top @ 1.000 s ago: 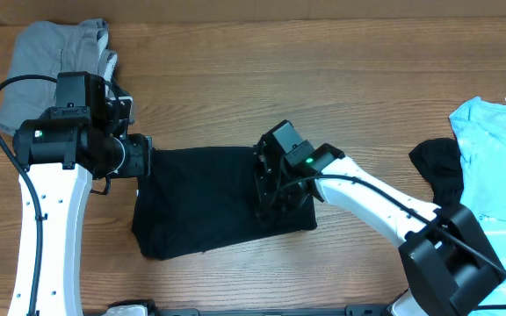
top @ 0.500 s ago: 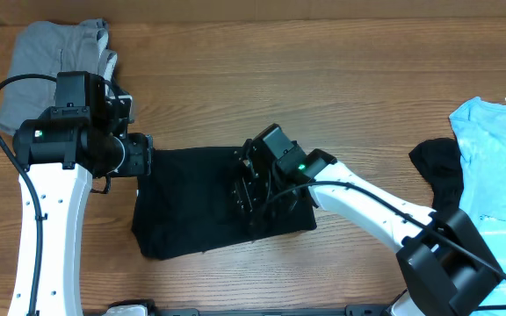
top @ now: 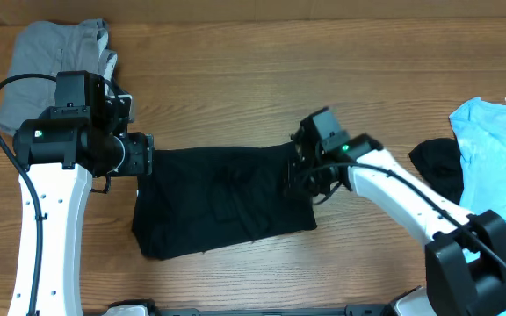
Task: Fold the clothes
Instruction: 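Lay the right end over the left half with the right gripper, then open the right gripper and withdraw it to the right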
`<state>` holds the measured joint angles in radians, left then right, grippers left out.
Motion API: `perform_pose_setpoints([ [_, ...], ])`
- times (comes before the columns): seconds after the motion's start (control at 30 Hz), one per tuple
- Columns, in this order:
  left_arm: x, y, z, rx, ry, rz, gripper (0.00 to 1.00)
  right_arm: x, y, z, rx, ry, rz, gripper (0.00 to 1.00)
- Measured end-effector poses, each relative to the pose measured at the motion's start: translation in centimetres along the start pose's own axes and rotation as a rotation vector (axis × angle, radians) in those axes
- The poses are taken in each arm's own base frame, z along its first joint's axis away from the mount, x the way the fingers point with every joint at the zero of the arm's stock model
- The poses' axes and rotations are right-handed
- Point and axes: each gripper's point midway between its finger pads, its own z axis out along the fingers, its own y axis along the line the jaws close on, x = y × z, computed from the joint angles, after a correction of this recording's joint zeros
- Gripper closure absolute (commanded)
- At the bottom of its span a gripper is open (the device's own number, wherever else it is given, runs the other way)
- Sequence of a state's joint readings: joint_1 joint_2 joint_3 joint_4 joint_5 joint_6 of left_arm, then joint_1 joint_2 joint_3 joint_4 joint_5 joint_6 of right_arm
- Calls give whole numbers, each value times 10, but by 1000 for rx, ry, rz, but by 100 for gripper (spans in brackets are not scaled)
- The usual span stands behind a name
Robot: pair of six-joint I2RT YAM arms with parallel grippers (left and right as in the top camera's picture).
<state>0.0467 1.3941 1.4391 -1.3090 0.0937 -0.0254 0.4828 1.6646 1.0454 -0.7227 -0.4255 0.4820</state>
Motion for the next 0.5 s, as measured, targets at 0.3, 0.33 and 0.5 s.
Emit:
perform_pose_setpoints([
  [0.3, 0, 0, 0, 0, 1, 0, 31, 38, 55, 58, -176, 89, -66, 84],
  [0.33, 0, 0, 0, 0, 1, 0, 32, 44, 72, 60, -233, 98, -117, 84],
  [0.5, 1, 0, 0, 0, 5, -1, 31, 86, 133, 55, -414, 200, -316, 84],
])
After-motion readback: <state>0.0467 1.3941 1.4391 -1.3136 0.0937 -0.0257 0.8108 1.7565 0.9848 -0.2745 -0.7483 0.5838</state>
